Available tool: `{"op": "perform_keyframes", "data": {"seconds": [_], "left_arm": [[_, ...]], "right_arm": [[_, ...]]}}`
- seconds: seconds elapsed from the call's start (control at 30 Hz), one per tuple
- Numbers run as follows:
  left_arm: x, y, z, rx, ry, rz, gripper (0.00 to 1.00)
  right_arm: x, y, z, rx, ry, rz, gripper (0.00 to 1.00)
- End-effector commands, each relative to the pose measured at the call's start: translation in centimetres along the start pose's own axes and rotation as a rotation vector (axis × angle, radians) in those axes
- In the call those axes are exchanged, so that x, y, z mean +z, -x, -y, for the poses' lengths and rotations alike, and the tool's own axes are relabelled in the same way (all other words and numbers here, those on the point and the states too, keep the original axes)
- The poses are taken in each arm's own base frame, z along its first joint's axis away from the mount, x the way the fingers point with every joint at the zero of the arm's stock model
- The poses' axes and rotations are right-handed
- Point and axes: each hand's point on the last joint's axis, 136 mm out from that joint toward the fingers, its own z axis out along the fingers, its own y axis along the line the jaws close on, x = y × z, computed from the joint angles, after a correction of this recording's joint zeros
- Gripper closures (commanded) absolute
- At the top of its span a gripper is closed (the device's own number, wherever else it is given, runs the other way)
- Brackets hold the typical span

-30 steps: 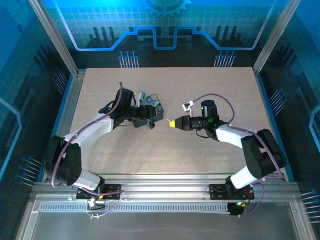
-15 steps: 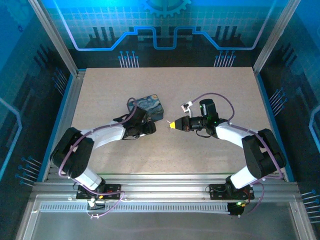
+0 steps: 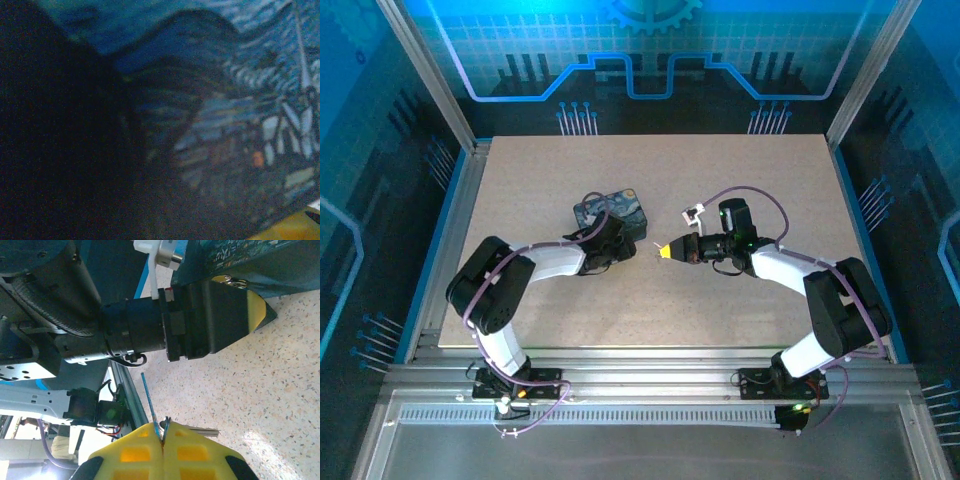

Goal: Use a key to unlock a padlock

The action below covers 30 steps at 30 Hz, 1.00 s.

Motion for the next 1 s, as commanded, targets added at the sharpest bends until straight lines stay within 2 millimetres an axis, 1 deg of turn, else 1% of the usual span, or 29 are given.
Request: {"op": "perform_keyframes", "data": {"seconds": [0.0,0.13,0.2,0.27,0.4,0.57,0.77,0.97], "left_arm": [[0.4,1.9,1.9,0.019,-0.057,0.08,0.45],[1.0,2.0,1.8,-0.057,-0.063,0.086,0.43],[1.3,2.1,1.4,-0.089,-0.04,0.09,0.43],[1.3,2.2,0.5,-0.114,0.019,0.097,0.43],[1.0,2.1,-2.4,-0.148,0.217,0.08,0.46],[0.8,1.7,-3.9,-0.177,0.311,0.078,0.46],[1.0,1.8,-4.1,-0.172,0.343,0.076,0.47],[1.7,2.1,-3.0,-0.127,0.299,0.072,0.52]], "right_arm": [[0.0,-0.1,-0.1,-0.009,0.022,-0.01,1.0],[0.1,-0.5,0.3,0.009,0.025,-0.014,1.0],[0.2,-0.3,0.2,-0.003,0.03,-0.005,1.0],[0.2,-0.4,0.3,-0.001,0.032,-0.005,1.0],[0.2,-0.6,0.4,0.0,0.031,-0.005,1.0],[0.4,-0.6,0.6,0.004,0.037,-0.002,1.0],[0.7,-0.7,0.8,0.01,0.043,-0.008,1.0],[0.7,-0.7,0.9,0.012,0.042,-0.008,1.0]]}}
